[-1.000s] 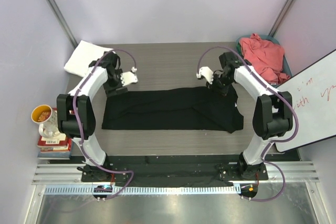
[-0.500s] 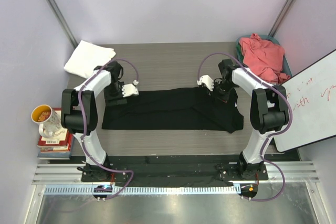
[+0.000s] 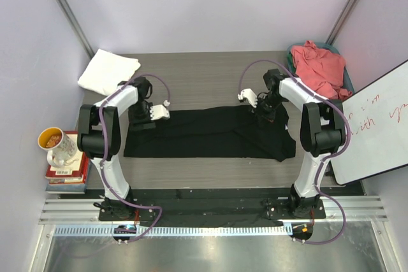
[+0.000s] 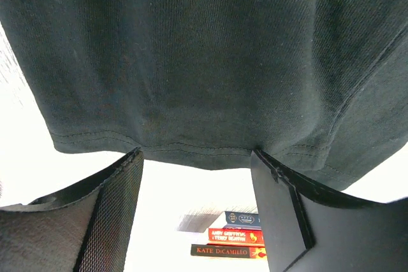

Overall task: Fold and stack the t-shirts
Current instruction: Fold the other side of the tshirt into a rectangle, then rotate the tshirt 90 degrees

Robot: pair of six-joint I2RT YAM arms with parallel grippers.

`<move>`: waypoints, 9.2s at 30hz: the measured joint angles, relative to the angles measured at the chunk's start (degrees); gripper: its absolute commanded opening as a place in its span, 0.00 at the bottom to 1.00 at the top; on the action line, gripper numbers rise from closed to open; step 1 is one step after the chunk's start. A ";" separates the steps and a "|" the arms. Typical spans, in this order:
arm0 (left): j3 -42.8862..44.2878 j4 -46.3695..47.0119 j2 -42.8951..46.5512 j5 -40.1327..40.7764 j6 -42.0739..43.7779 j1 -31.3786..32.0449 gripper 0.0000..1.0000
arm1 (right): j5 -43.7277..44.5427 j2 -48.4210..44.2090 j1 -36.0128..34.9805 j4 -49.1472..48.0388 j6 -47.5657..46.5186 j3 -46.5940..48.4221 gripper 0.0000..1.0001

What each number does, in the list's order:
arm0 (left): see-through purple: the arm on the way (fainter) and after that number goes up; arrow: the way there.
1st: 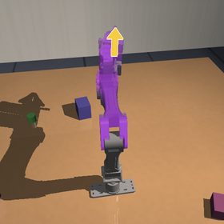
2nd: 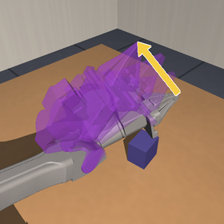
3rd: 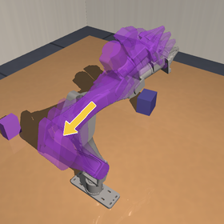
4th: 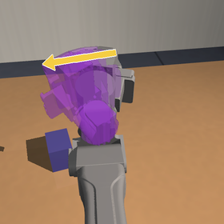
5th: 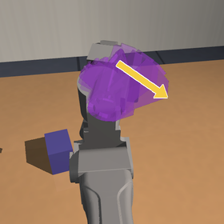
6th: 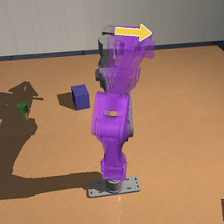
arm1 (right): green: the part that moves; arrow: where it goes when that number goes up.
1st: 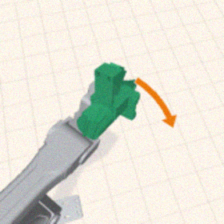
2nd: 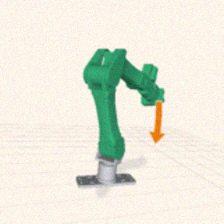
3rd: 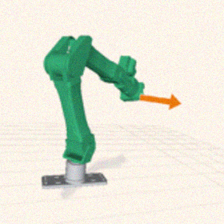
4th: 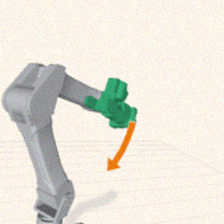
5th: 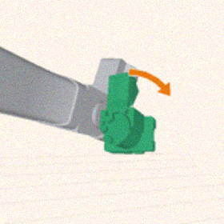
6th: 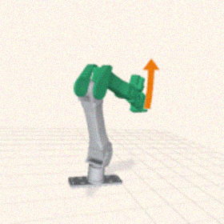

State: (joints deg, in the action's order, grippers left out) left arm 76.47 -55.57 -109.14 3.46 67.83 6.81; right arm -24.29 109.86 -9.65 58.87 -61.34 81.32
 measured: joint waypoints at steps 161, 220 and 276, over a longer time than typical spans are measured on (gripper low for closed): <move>0.94 -0.22 -2.82 -1.57 -1.38 1.01 0.68 | 7.21 6.45 -4.28 2.16 0.68 9.51 0.38; 0.85 0.39 -2.82 -1.57 -0.72 1.14 0.68 | 2.32 -4.44 -15.45 10.64 -0.83 0.81 0.01; 12.81 -0.96 -6.51 2.86 1.68 1.42 0.67 | 15.45 4.55 -0.74 -8.22 5.92 3.54 0.01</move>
State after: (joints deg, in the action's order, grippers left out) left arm 89.27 -56.53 -115.66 6.33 69.52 8.23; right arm -8.84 114.41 -10.39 50.65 -55.42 84.86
